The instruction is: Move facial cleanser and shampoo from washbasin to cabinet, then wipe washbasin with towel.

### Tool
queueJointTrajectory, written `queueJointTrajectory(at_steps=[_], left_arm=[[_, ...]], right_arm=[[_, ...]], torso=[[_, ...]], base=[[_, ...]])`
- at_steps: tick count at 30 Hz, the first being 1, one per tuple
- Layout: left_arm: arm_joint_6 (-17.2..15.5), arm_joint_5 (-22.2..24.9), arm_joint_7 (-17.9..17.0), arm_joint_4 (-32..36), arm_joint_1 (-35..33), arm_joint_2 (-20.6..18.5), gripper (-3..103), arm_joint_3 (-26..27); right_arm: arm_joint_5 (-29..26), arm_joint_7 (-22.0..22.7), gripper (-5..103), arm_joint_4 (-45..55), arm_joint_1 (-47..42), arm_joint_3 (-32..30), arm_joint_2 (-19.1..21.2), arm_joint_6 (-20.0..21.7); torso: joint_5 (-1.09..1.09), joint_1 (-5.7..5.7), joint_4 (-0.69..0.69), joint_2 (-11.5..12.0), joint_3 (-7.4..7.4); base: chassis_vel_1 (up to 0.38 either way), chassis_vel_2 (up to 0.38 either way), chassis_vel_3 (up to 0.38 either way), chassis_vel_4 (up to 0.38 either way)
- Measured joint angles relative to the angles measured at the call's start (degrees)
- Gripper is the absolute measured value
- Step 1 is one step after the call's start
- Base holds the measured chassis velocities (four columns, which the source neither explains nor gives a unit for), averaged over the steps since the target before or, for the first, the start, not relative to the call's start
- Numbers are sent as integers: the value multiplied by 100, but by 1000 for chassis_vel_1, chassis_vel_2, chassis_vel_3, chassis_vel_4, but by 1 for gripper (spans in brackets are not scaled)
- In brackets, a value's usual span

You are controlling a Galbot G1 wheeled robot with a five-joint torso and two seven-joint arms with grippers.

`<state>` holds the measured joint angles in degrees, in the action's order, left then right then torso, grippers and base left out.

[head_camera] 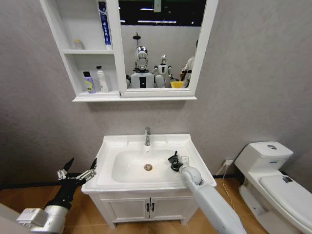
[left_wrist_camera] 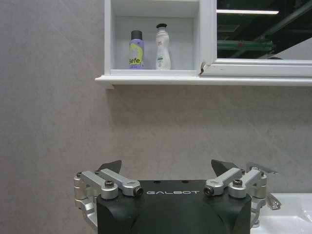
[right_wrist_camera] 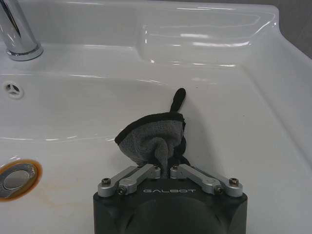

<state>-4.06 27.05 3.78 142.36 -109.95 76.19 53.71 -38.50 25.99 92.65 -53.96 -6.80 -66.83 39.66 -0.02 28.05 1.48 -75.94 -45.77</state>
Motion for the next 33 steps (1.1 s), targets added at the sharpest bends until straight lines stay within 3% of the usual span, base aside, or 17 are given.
queueJointTrajectory(at_steps=[33], left_arm=[[0,0,0,0,0,0,100,0]], right_arm=[[472,-428,4,-790,118,137,-808,-309]], torso=[[-1,1,2,1,-1]], base=[[0,0,0,0]])
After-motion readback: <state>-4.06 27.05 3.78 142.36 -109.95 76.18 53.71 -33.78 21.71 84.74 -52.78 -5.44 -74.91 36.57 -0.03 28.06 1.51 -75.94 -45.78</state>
